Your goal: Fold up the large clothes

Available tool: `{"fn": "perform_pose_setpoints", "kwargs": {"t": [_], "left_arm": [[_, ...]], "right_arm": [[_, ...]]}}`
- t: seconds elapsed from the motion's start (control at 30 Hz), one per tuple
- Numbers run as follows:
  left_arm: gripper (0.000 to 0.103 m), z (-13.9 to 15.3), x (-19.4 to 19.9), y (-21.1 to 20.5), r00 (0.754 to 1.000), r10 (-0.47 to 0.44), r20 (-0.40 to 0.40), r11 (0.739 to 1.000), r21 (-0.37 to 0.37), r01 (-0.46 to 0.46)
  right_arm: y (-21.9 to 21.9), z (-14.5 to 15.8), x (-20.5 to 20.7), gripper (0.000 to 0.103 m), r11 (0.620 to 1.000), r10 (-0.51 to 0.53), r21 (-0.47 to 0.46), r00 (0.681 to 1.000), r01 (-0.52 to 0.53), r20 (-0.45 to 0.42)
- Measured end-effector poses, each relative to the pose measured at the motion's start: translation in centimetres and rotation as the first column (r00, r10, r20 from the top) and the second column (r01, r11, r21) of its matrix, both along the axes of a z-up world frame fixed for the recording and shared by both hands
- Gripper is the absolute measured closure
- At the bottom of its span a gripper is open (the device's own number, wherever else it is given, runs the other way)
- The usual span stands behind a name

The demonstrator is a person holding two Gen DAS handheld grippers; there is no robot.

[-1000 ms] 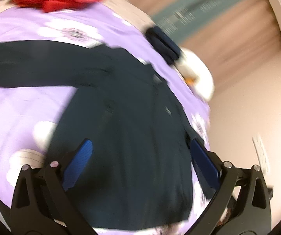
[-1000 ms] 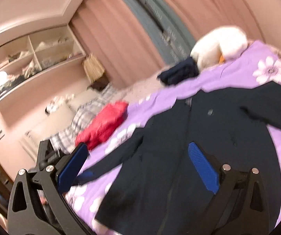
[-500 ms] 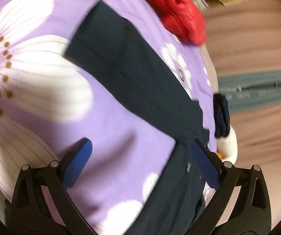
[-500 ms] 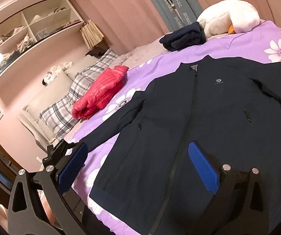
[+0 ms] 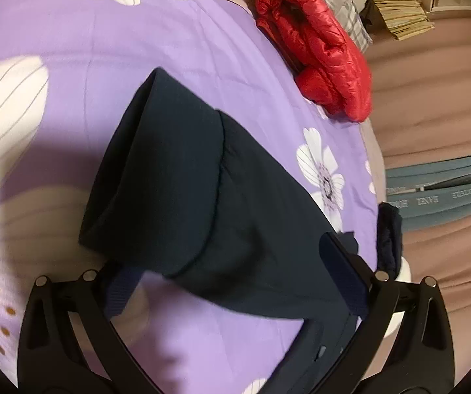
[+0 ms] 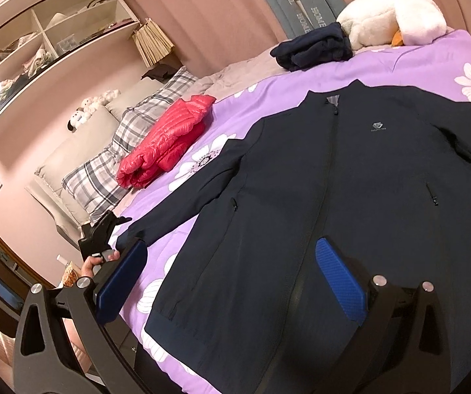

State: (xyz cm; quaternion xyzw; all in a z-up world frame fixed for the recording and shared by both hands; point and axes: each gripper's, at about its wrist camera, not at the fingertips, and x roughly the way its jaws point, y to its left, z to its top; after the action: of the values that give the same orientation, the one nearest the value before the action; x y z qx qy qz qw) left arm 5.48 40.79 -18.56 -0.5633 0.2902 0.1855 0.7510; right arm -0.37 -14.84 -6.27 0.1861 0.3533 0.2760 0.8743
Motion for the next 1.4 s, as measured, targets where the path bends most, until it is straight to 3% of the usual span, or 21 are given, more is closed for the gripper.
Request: {"fn": "perform_pose_setpoints", "kwargs": {"t": [0.13,0.17,0.3,0.4,0.5,0.57,0.67,0.73,0.77,0.8,0.87,0.9,0.97,1.0,1.1,1.17,1.23,1.27,1.3,1.37,1.4], "left_arm": [[0.005,0.4,0.9,0.2,0.996,0.021,-0.084,0.999,0.045,-0.017],[0.013,0.6,0.8,0.1,0.993,0.025,-0.112,0.998,0.062,-0.018],[0.064,1.0,1.8,0.0,0.977,0.007,-0.212,0.992,0.125,0.02],[0.074,1.7,1.9,-0.1,0.977,-0.004,-0.211,0.99,0.139,0.034],[0.076,4.4,2.6,-1.1,0.979,-0.026,-0.201,0.97,0.233,0.074],[0.077,7.3,3.3,-2.4,0.981,-0.054,-0.184,0.94,0.321,0.112],[0.077,12.5,5.3,-5.5,0.981,-0.12,-0.149,0.87,0.46,0.177],[0.077,16.1,6.9,-8.6,0.974,-0.186,-0.131,0.8,0.555,0.228],[0.077,18.0,7.9,-10.7,0.963,-0.238,-0.127,0.753,0.601,0.266],[0.077,19.0,8.7,-12.1,0.954,-0.273,-0.127,0.725,0.624,0.291],[0.077,21.7,10.7,-17.2,0.917,-0.372,-0.143,0.62,0.697,0.36],[0.077,22.3,11.2,-18.7,0.906,-0.396,-0.152,0.586,0.717,0.377],[0.077,23.5,13.0,-24.3,0.855,-0.482,-0.19,0.469,0.768,0.435],[0.077,23.6,14.1,-27.6,0.816,-0.534,-0.219,0.407,0.779,0.476],[0.076,22.5,16.0,-34.4,0.725,-0.623,-0.294,0.285,0.778,0.56],[0.076,20.3,17.4,-39.7,0.64,-0.678,-0.36,0.197,0.751,0.631],[0.072,17.8,18.1,-43.2,0.573,-0.716,-0.399,0.157,0.708,0.689],[0.068,16.6,18.5,-44.2,0.552,-0.727,-0.409,0.154,0.686,0.711],[0.049,15.1,18.8,-45.2,0.537,-0.731,-0.42,0.161,0.659,0.735],[0.022,13.5,19.3,-45.5,0.536,-0.729,-0.425,0.191,0.627,0.756],[0.021,13.0,19.1,-45.6,0.539,-0.733,-0.415,0.206,0.62,0.757]], "right_arm": [[0.5,-0.1,0.3,0.001,1.0,0.017,-0.02,1.0,-0.017,0.005],[0.6,0.0,0.3,0.001,0.999,0.022,-0.026,1.0,-0.022,0.009],[1.0,-0.1,0.2,0.001,0.998,0.044,-0.049,0.999,-0.043,0.02],[1.0,-0.4,0.4,0.001,0.997,0.055,-0.059,0.998,-0.054,0.011],[0.7,-0.5,0.4,0.001,0.996,0.054,-0.071,0.998,-0.053,0.011],[0.4,-0.5,0.4,0.001,0.996,0.047,-0.073,0.999,-0.046,0.011],[-0.2,-0.8,0.7,0.001,0.998,0.026,-0.061,1.0,-0.027,-0.005],[-0.7,-1.1,0.8,0.001,0.999,0.012,-0.049,1.0,-0.013,-0.017],[-1.0,-1.3,0.8,0.001,0.999,0.004,-0.043,1.0,-0.005,-0.022],[-1.2,-1.4,0.8,0.001,0.999,-0.003,-0.039,1.0,0.002,-0.026],[-1.8,-1.6,0.9,0.001,0.999,-0.019,-0.033,0.999,0.018,-0.034],[-2.1,-1.8,0.8,0.001,0.999,-0.028,-0.031,0.999,0.026,-0.037],[-2.7,-2.0,0.7,0.001,0.999,-0.045,-0.025,0.998,0.043,-0.043],[-3.1,-2.1,0.6,0.001,0.998,-0.056,-0.022,0.997,0.055,-0.046],[-4.4,-2.3,0.3,0.001,0.995,-0.094,-0.021,0.994,0.093,-0.054],[-5.3,-2.7,0.1,0.001,0.992,-0.121,-0.025,0.99,0.12,-0.066],[-6.1,-3.3,-0.1,0.001,0.988,-0.151,-0.035,0.985,0.149,-0.085],[-6.7,-3.7,-0.1,0.001,0.986,-0.165,-0.038,0.981,0.162,-0.1],[-7.1,-4.1,-0.1,0.001,0.984,-0.174,-0.04,0.978,0.171,-0.114],[-7.9,-4.8,0.2,0.001,0.981,-0.193,-0.048,0.97,0.188,-0.149],[-8.1,-5.1,0.4,0.001,0.98,-0.199,-0.049,0.966,0.194,-0.166]]}}
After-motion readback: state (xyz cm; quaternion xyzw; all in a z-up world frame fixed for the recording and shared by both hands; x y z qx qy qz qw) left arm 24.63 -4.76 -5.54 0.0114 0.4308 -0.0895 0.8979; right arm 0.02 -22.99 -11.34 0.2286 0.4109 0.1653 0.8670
